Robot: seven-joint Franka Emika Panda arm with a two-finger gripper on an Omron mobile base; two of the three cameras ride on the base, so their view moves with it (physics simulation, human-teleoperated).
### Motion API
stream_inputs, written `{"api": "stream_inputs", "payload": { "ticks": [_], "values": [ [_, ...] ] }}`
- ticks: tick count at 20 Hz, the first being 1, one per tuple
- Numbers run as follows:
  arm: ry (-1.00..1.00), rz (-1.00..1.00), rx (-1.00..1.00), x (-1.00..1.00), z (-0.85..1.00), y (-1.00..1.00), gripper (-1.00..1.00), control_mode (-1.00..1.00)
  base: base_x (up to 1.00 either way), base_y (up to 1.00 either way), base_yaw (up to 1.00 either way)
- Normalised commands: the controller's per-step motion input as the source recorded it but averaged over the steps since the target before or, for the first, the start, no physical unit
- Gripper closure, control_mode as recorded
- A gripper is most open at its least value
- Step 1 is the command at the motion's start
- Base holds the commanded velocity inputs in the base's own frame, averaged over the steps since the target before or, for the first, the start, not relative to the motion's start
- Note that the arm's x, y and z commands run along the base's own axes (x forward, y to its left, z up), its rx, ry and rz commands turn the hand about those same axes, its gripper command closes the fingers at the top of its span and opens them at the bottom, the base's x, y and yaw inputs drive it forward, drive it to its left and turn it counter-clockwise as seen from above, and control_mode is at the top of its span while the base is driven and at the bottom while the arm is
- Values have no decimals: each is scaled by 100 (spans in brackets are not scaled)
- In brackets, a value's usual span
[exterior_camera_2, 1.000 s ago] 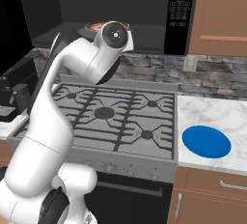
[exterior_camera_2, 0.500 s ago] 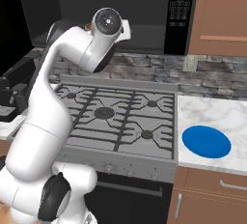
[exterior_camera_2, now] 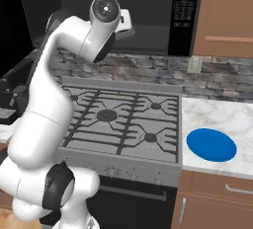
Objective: Pick the chicken drumstick from the counter and place it in the microwave. Then turn on the microwave.
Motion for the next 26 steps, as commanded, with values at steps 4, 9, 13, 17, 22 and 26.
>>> {"api": "stream_inputs", "payload": {
  "ticks": [4, 9, 13, 17, 22, 26],
  "values": [
    [0, -2, 0, 32, 13, 18, 100, -100, 0, 0, 0],
    [0, -1, 0, 33, 15, 13, 100, -100, 0, 0, 0],
    [0, -1, 0, 28, 12, 2, 100, -100, 0, 0, 0],
    [0, -1, 1, 27, 9, 0, 100, -100, 0, 0, 0],
    [0, -1, 5, 25, 1, 5, 100, -100, 0, 0, 0],
    [0, -2, 5, 22, 0, 5, 100, -100, 0, 0, 0]
  ]
}}
